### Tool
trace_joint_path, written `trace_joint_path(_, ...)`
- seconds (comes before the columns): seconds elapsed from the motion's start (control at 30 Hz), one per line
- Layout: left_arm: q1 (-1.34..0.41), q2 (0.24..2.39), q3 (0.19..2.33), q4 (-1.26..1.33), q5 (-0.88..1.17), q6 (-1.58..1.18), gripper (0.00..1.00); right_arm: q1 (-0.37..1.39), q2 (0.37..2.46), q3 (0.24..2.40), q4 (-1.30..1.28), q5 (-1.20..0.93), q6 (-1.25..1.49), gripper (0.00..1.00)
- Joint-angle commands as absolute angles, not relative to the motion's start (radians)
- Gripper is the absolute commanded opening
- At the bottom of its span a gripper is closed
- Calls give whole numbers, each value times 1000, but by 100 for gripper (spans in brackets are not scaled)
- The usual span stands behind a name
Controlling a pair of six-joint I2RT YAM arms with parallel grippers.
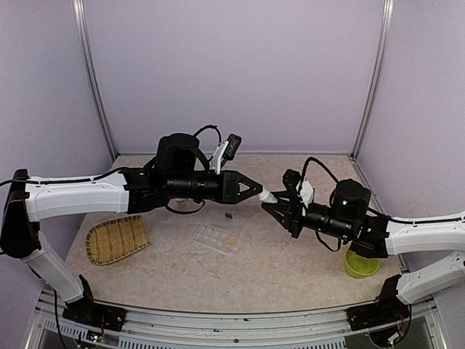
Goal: Sort the pills into containers
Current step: Close the lid of the pill bottle.
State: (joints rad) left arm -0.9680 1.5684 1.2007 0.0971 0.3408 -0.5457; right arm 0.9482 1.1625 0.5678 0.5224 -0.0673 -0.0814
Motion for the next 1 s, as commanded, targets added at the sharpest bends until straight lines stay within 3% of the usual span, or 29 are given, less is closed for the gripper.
trace_joint_path(0.0, -983, 1593, 1217, 113, 381, -530, 16, 960, 1159, 594, 544, -58, -90, 5)
trace_joint_path(0.37, -985, 1623, 1240, 81, 418, -518, 17, 963, 1126, 572, 555, -94, -141, 5)
trace_joint_path(0.7, -982, 1658, 1250, 64, 486, -554, 17, 987, 1113, 565, 559, 23, -229, 5)
trace_joint_path(0.97, -990, 1637, 1224, 98, 486, -500, 17, 995, 1107, 587, 535, -10, -146, 4)
